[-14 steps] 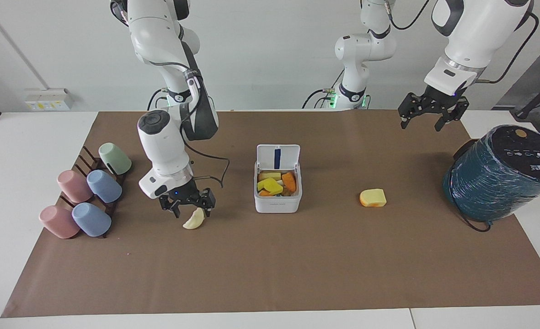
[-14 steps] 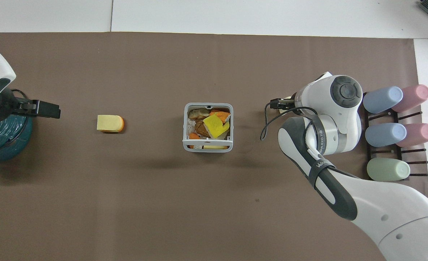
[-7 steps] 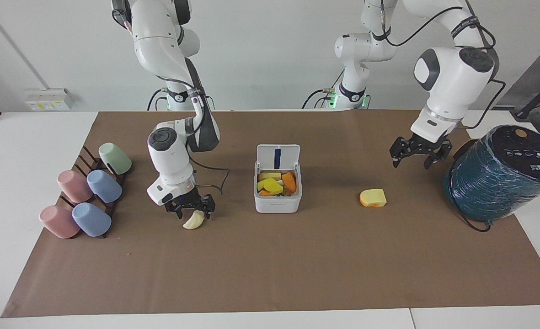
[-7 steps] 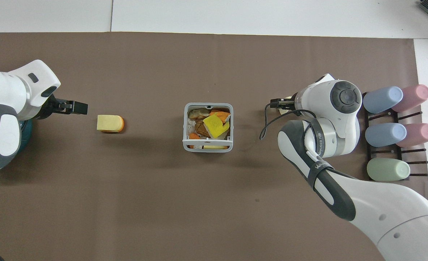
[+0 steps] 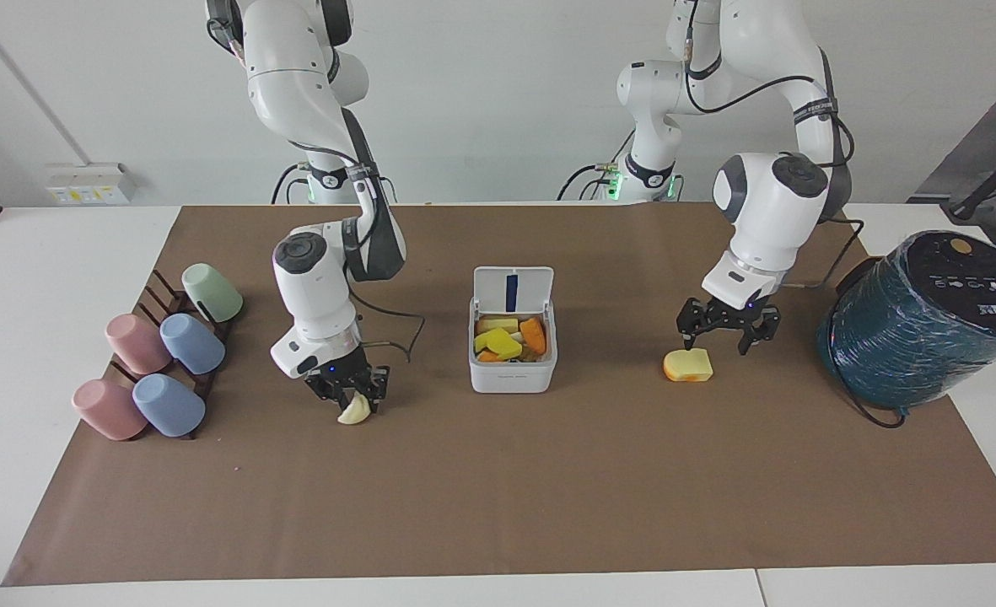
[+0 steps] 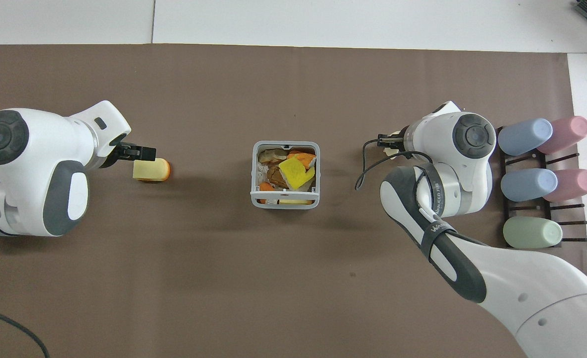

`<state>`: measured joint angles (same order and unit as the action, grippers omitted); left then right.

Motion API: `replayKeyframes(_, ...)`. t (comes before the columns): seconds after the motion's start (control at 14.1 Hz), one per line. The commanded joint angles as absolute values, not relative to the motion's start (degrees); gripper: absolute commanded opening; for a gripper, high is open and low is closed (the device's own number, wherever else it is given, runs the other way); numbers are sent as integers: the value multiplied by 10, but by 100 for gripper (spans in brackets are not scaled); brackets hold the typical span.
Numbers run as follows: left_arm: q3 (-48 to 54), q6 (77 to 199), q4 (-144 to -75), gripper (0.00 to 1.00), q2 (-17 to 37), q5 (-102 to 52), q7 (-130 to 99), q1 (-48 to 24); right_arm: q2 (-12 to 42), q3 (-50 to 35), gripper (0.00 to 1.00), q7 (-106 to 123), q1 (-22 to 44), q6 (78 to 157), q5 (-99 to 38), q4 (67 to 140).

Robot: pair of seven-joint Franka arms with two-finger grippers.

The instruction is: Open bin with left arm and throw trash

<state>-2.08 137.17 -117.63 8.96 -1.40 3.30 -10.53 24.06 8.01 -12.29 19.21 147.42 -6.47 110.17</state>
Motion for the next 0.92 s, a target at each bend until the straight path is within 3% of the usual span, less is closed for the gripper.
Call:
replayKeyframes(0.0, -26, 1405, -1191, 100, 120, -5, 33, -110, 239, 76, 0, -147, 192, 1477, -58, 1103)
replayKeyframes(0.21, -26, 1437, -1219, 100, 132, -5, 33, -109, 229, 77, 0, -148, 193, 1430, -58, 1087)
replayKeyframes(0.36, -25, 1462, -1238, 100, 136, -5, 33, -108, 204, 73, 0, -174, 199, 1358, -57, 1058)
replayKeyframes(0.43, -25, 1456, -1239, 94, 136, -5, 32, -109, 192, 72, 0, -200, 206, 1308, -57, 1033)
replayKeyframes(0.5, -25, 1452, -1239, 68, 135, -5, 32, -111, 182, 71, 0, -219, 218, 1269, -57, 1010)
replayKeyframes(0.64, -25, 1419, -1232, 5, 134, -5, 33, -112, 168, 69, 0, -264, 237, 1206, -63, 969)
replayKeyframes(0.71, -25, 1412, -1228, 0, 133, -6, 33, -112, 168, 54, 0, -310, 247, 1182, -67, 948)
replayKeyframes(0.85, -24, 1397, -1221, 0, 127, -6, 32, -112, 170, 25, 0, -412, 249, 1194, -151, 934)
